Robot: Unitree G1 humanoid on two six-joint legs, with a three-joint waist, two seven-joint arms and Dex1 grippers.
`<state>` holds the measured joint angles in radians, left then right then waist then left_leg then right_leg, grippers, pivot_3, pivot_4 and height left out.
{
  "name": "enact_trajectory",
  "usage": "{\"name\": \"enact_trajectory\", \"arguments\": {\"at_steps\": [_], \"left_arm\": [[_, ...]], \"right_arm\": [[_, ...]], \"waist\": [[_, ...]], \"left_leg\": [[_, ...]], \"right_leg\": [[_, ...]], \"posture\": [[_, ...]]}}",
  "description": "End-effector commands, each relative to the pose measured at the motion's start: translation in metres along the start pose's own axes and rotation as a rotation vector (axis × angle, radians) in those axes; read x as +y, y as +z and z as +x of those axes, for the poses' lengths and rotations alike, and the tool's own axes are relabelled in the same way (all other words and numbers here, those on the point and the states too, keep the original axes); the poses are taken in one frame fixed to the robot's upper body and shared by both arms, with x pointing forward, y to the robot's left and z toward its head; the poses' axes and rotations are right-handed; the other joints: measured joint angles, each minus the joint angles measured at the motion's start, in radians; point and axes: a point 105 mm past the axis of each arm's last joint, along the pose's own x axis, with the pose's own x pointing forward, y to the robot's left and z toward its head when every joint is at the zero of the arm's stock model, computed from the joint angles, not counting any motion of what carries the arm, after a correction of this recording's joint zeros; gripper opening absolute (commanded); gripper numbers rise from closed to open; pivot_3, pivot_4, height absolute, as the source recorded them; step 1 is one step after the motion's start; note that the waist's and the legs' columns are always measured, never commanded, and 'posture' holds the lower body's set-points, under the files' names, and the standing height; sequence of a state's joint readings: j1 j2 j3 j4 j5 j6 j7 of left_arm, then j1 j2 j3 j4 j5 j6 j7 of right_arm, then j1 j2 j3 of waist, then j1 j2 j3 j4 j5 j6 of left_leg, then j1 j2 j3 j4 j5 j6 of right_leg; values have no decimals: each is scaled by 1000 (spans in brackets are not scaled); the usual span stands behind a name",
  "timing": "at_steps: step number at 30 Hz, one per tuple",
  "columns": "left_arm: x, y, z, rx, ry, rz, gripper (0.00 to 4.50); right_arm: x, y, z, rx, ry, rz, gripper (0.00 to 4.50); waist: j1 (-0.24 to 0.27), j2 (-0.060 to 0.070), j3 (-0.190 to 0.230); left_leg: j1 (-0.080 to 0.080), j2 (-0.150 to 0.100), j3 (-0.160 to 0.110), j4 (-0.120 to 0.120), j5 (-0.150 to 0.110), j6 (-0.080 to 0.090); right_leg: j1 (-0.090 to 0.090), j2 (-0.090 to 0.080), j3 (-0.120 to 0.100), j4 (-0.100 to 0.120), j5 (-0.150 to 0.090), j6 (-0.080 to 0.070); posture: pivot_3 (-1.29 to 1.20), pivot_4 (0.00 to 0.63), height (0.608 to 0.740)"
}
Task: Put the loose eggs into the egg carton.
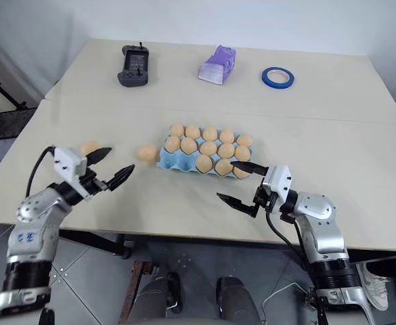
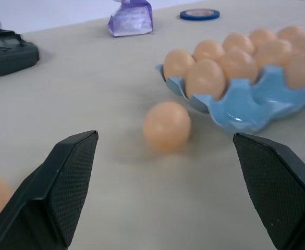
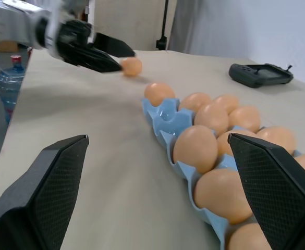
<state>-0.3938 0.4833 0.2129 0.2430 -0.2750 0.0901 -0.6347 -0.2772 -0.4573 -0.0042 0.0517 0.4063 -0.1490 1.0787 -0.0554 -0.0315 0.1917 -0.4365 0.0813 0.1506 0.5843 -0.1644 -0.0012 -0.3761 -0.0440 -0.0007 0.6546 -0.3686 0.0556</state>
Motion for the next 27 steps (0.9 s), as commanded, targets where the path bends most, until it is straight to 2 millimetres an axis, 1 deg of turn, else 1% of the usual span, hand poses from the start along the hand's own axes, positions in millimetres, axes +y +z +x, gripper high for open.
{"name": "enact_trajectory", "arguments": {"at_steps": [1, 6, 10, 14, 16, 18, 20, 24, 27], "left_arm": [[6, -2, 16, 2, 7, 25, 4379], [5, -9, 39, 7, -11, -7, 4379], [1, -15, 54, 22, -31, -30, 4379], [-6, -15, 66, 15, -67, -45, 4379], [-6, -14, 73, 18, -62, -49, 4379], [-1, -15, 78, 32, -35, -76, 4379], [0, -16, 80, 41, -36, -80, 4379], [-7, -23, 84, 72, -72, -88, 4379], [-14, -24, 89, 81, -95, -91, 4379]], "right_arm": [[0, 11, -2, -24, -22, -38, 4500], [2, 13, -3, -24, -49, -40, 4500], [3, 15, -3, -26, -66, -39, 4500], [1, 16, -3, -24, -74, -39, 4500], [1, 16, -3, -23, -77, -38, 4500], [1, 17, -3, -22, -79, -38, 4500], [1, 17, -3, -22, -81, -36, 4500], [0, 17, -3, -21, -89, -33, 4500], [1, 16, -3, -21, -93, -33, 4500]], "waist": [[0, 0, 0], [3, 0, 0], [4, 0, 0], [2, 0, 0], [4, 0, 0], [7, 0, 0], [8, 0, 0], [5, 0, 0], [7, 0, 0]], "left_leg": [[0, 0, 0, 1, 0, 0], [0, 1, 0, 3, 2, 3], [-1, 1, 0, 7, 0, 0], [-1, 1, 0, 8, 0, 1], [-1, 1, 0, 8, 0, 1], [-1, 1, 0, 8, 0, 1], [-2, 0, 0, 8, 0, 1], [-2, 1, 0, 8, 0, 2], [-1, 1, 0, 8, 0, 1]], "right_leg": [[0, 1, 0, 0, 0, 0], [0, 2, 0, 3, 0, 1], [0, 2, 0, 5, 1, 2], [0, 1, 1, 5, 2, 3], [0, 1, 0, 5, 2, 3], [0, 1, 0, 5, 2, 3], [0, 1, 0, 5, 2, 3], [0, 2, 0, 5, 2, 3], [0, 2, 0, 5, 2, 3]], "posture": [[0, 150, 740], [0, 150, 740], [0, 150, 740], [0, 150, 740], [0, 150, 740], [0, 150, 740], [0, 150, 740], [0, 150, 740], [0, 150, 740]]}}
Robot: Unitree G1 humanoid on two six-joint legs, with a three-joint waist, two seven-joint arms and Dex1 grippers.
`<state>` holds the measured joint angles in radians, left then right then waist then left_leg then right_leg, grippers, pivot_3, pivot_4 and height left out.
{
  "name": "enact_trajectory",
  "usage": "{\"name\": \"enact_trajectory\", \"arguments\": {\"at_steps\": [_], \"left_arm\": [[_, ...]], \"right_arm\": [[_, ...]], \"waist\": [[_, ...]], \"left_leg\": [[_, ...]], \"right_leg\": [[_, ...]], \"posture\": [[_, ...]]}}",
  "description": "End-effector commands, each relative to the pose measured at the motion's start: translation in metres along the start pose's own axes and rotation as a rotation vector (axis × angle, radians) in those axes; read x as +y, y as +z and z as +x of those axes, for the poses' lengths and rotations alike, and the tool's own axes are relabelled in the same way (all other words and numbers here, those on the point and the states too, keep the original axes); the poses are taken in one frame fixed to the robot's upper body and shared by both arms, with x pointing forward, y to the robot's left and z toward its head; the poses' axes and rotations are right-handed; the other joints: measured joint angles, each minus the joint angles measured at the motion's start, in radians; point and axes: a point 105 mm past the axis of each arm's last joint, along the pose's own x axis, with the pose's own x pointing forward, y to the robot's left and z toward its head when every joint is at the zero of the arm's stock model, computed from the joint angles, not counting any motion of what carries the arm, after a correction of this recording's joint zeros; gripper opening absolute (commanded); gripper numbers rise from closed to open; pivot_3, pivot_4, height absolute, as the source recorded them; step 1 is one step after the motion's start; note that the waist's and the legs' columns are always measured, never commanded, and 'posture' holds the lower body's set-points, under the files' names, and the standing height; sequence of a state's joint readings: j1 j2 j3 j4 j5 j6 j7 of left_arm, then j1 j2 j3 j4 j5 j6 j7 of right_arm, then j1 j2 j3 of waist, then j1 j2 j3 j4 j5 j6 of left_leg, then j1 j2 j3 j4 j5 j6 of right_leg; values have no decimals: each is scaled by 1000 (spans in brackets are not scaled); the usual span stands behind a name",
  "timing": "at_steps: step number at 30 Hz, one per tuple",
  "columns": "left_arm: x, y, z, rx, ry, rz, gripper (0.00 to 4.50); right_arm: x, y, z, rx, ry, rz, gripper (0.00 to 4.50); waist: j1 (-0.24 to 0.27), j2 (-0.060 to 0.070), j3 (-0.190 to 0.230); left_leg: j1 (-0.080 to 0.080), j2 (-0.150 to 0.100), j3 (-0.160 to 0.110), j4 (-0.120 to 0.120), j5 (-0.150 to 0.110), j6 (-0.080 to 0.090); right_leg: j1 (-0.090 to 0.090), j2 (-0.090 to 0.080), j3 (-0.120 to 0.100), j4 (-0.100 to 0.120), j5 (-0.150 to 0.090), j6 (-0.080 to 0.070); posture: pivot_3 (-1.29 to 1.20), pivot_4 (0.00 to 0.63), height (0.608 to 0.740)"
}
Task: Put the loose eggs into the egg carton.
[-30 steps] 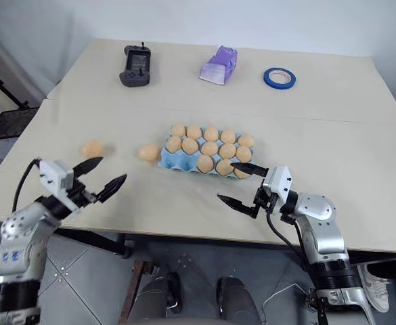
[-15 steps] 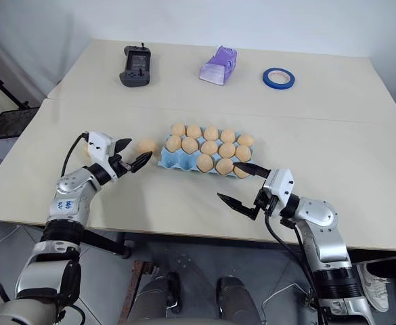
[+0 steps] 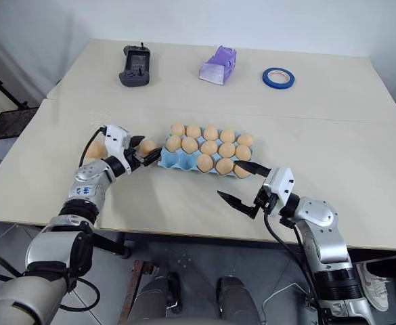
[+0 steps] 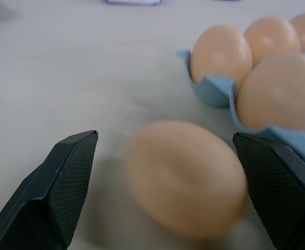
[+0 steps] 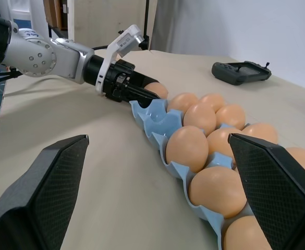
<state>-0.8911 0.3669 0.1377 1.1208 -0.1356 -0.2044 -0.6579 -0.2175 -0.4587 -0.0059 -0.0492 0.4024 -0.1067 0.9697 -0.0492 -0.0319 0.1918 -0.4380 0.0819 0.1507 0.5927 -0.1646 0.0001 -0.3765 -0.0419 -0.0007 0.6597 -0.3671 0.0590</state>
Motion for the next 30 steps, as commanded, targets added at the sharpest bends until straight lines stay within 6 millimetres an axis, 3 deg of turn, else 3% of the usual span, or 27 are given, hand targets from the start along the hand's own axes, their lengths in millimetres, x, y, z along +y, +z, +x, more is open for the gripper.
{"name": "enact_trajectory", "arguments": {"at_steps": [1, 4, 9, 15, 22, 26, 30], "left_arm": [[-9, 2, 8, 2, -36, 16, 4379], [-7, 4, 8, -9, -24, 13, 3815], [3, 12, -2, -75, 11, 17, 2268], [-2, 41, -15, -214, -62, 88, 2268], [-37, 70, -20, -295, -246, 151, 2268], [-73, 62, -12, -208, -439, 201, 2268], [-85, 49, -1, -154, -483, 186, 2268]], "right_arm": [[-1, 11, -1, -28, -9, -36, 4500], [-2, 13, 1, -34, -11, -44, 4500], [-3, 11, 0, -28, -24, -43, 4500], [-1, 10, 0, -26, -26, -34, 4500], [-2, 9, 0, -22, -20, -31, 4500], [-3, 9, 1, -19, -20, -33, 4500], [-5, 12, 2, -25, -32, -40, 4500]], "waist": [[1, 0, 0], [2, 0, 0], [5, 0, 0], [1, 0, 0], [3, 0, 0], [9, 0, 0], [14, 0, 0]], "left_leg": [[0, 0, 0, 0, 0, 0], [0, 0, 0, 1, 0, 0], [0, 0, 0, 2, 0, 0], [0, 1, 0, 1, 0, 0], [0, 0, 0, 1, 0, 0], [0, 0, 0, 1, 1, -1], [1, 0, 0, 2, 1, 0]], "right_leg": [[0, 0, 0, 0, 0, 0], [1, 0, 0, 1, 0, 0], [0, 0, 0, 1, 0, 0], [0, 0, 0, 1, 0, 0], [1, 0, 0, 1, 0, 0], [1, 1, 0, 2, 0, 0], [1, 0, 1, 2, 0, 0]], "posture": [[0, 150, 740], [0, 150, 740], [0, 150, 740], [0, 150, 740], [0, 150, 740], [0, 150, 740], [0, 150, 740]]}}
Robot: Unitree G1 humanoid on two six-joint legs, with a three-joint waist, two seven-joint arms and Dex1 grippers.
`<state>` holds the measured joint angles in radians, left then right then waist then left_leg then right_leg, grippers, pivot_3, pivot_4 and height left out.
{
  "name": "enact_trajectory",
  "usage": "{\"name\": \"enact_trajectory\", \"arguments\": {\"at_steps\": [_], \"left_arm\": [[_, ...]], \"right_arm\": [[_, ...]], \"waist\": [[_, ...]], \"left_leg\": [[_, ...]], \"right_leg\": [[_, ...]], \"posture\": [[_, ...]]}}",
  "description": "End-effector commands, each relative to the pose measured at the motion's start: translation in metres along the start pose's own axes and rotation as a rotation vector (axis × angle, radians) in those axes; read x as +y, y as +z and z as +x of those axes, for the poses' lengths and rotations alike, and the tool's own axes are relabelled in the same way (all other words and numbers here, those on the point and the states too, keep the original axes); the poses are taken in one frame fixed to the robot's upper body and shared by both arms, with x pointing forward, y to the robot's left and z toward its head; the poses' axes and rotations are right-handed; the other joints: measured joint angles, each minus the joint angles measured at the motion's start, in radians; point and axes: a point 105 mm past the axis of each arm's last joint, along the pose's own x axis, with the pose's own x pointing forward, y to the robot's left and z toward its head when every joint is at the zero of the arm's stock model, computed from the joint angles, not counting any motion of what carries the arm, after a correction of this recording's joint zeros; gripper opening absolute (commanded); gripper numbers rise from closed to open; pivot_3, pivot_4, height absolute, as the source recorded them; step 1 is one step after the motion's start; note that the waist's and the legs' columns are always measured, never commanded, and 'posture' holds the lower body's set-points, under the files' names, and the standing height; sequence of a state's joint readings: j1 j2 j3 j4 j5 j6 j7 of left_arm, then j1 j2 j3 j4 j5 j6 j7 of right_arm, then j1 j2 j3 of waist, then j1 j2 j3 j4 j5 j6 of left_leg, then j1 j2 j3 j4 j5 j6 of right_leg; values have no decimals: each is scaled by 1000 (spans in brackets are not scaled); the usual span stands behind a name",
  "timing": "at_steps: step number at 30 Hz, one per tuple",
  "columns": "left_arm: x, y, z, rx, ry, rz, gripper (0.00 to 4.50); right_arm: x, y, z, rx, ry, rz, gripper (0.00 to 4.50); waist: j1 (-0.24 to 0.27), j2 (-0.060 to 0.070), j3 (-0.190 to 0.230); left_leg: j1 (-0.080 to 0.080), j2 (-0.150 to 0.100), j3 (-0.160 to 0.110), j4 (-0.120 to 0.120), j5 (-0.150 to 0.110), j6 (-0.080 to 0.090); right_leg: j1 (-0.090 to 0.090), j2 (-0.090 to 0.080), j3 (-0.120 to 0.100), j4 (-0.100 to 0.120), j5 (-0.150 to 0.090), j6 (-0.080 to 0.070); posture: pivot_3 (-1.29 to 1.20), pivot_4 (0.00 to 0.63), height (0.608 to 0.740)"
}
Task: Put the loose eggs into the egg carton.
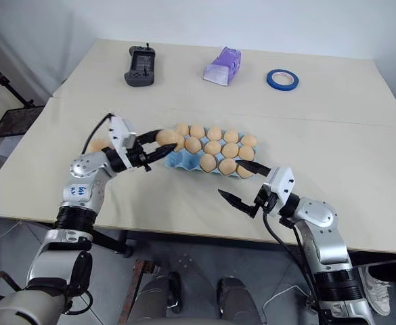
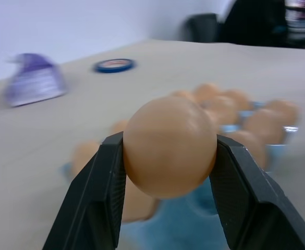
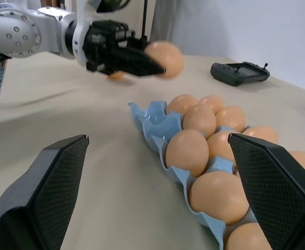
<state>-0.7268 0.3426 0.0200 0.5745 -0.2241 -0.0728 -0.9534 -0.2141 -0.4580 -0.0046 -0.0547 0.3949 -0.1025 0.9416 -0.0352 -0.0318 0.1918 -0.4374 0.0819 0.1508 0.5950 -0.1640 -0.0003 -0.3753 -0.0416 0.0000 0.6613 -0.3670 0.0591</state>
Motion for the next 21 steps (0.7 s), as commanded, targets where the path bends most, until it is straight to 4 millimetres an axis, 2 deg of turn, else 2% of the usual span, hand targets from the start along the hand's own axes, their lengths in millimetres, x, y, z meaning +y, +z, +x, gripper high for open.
{"name": "enact_trajectory", "arguments": {"at_steps": [1, 2, 3, 5, 10, 13, 17, 21], "left_arm": [[-4, 2, 11, -3, -34, 3, 2268], [-4, 2, 12, -4, -34, -3, 2268], [-4, -1, 14, 8, -29, -10, 2584], [-2, -4, 15, 9, -13, -18, 2917], [4, 6, 12, -49, 29, -7, 4477], [6, 12, 5, -78, 42, 6, 4493], [18, 26, -37, -133, 156, 34, 4493], [21, 21, -82, -107, 293, 49, 4493]], "right_arm": [[-3, 13, 2, -32, -11, -39, 4500], [-3, 12, 2, -32, -13, -39, 4500], [-3, 12, 2, -32, -15, -39, 4500], [-2, 13, 2, -32, -19, -39, 4500], [-1, 13, 1, -32, -28, -37, 4500], [0, 13, 1, -33, -28, -36, 4500], [1, 13, 0, -35, -17, -35, 4500], [4, 13, 1, -38, 9, -32, 4500]], "waist": [[0, 0, 0], [-1, 0, 0], [-1, 0, 0], [0, 0, 0], [2, 0, 0], [1, 0, 0], [-10, 0, 0], [-18, 0, 0]], "left_leg": [[0, 0, 0, 0, 0, 0], [0, 0, 0, 0, 0, 0], [0, 0, 0, 0, 0, 0], [0, 0, 0, 0, 0, 0], [-1, 0, -1, 0, 1, 2], [-1, 0, -1, 0, 1, 2], [0, 1, 0, -1, 2, 3], [0, 2, -1, -2, 3, 4]], "right_leg": [[0, 0, 0, 0, 0, 0], [0, 0, 0, 0, 0, 0], [0, 0, 0, 0, 0, 0], [0, 0, 0, 0, 0, 0], [0, 0, 0, 0, 0, 0], [0, 0, 0, 0, 0, 0], [0, 0, 0, 0, 0, 0], [0, 1, 0, 1, 0, 0]], "posture": [[0, 150, 740], [0, 150, 740], [0, 150, 740], [0, 150, 740], [0, 150, 740], [0, 150, 740], [0, 150, 740], [0, 150, 740]]}}
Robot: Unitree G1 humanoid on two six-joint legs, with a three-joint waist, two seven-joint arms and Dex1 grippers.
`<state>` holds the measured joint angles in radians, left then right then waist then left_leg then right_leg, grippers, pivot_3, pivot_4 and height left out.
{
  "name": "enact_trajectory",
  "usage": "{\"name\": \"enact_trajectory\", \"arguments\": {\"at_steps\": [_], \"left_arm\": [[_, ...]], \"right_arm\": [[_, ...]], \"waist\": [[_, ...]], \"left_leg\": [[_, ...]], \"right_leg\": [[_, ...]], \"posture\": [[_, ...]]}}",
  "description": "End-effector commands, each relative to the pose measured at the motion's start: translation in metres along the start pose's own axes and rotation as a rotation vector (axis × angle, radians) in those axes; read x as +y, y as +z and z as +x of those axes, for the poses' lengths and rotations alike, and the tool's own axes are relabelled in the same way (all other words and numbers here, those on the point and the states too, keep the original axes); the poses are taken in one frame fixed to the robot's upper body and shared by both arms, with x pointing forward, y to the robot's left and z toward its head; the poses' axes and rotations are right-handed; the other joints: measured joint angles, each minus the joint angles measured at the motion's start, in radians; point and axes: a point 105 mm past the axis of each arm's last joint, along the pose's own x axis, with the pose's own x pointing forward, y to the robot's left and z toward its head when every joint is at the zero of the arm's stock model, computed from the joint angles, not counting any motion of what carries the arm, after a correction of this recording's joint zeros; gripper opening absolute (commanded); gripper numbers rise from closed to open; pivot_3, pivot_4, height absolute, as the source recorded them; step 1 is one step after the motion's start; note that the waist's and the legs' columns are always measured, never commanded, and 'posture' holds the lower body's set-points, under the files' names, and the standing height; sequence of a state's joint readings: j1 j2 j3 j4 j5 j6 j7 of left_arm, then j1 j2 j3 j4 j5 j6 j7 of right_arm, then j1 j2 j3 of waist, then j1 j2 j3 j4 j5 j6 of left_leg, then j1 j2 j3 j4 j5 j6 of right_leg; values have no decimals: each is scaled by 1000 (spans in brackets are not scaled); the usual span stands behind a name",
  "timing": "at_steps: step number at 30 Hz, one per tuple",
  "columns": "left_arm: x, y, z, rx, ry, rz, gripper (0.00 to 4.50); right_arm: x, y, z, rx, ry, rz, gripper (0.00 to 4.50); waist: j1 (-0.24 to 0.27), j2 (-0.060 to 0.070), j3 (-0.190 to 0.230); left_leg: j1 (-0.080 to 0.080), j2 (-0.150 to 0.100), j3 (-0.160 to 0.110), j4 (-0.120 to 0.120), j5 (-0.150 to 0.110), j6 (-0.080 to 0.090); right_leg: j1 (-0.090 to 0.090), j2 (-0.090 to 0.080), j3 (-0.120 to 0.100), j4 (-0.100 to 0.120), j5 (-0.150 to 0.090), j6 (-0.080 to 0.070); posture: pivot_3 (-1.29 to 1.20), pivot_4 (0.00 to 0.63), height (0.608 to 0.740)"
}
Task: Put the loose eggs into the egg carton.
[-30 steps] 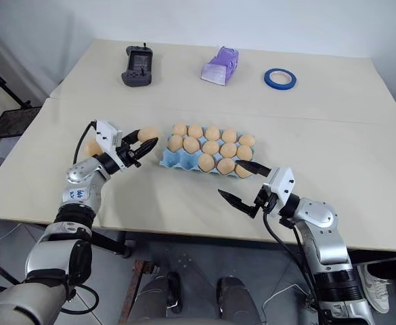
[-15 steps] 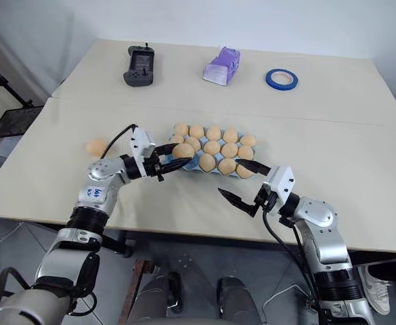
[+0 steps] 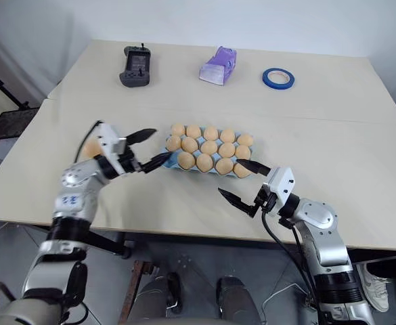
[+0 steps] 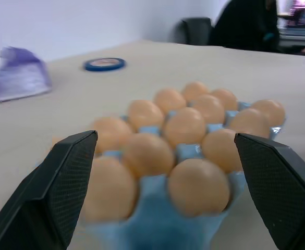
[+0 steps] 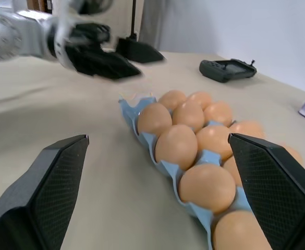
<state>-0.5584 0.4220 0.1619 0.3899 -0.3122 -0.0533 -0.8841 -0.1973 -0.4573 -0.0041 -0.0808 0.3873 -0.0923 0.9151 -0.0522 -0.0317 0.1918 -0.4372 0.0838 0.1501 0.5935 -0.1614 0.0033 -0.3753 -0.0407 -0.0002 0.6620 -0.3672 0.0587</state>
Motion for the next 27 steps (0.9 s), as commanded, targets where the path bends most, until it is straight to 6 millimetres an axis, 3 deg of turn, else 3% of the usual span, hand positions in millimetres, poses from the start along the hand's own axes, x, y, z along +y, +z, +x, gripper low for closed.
{"name": "enact_trajectory", "arguments": {"at_steps": [1, 5, 10, 13, 15, 21, 27], "left_arm": [[12, 10, -37, -16, 132, 35, 4493], [14, -5, -90, 60, 320, 60, 4493], [8, -11, -128, 96, 483, 56, 4493], [11, -20, -167, 108, 707, 6, 4493], [11, -23, -179, 105, 784, -22, 4493], [18, -33, -189, 121, 898, -67, 4493], [49, -22, -156, 74, 875, -46, 4493]], "right_arm": [[2, 13, 3, -48, 35, -28, 4500], [4, 14, 10, -70, 62, -19, 4500], [9, 14, 14, -83, 111, 3, 4500], [14, 14, 19, -103, 155, 8, 4500], [16, 13, 21, -107, 175, 13, 4500], [20, 8, 28, -116, 229, 20, 4500], [19, -6, 20, -68, 234, 35, 4500]], "waist": [[-4, 0, 0], [-6, 0, 0], [0, 0, 0], [-4, 0, -1], [-7, -1, -1], [-6, -1, -1], [0, -2, -2]], "left_leg": [[0, 0, 0, 0, 0, 0], [1, 0, 0, 0, -3, -3], [0, 0, -1, 0, -3, -3], [0, -1, -1, -1, -3, -3], [0, -1, 0, -2, -4, -3], [0, -1, -1, -4, -4, -3], [-1, -2, -1, -3, -4, -3]], "right_leg": [[0, 0, 0, 0, 0, 0], [0, -1, 1, 0, 0, 0], [0, -3, -1, 0, 0, -1], [1, -5, -1, -2, 0, -2], [1, -6, -1, -3, 0, -2], [0, -5, -1, -3, -1, -3], [0, -6, -2, -5, 0, -3]], "posture": [[0, 150, 740], [0, 150, 740], [0, 150, 740], [0, 150, 740], [0, 150, 740], [0, 150, 740], [0, 150, 740]]}}
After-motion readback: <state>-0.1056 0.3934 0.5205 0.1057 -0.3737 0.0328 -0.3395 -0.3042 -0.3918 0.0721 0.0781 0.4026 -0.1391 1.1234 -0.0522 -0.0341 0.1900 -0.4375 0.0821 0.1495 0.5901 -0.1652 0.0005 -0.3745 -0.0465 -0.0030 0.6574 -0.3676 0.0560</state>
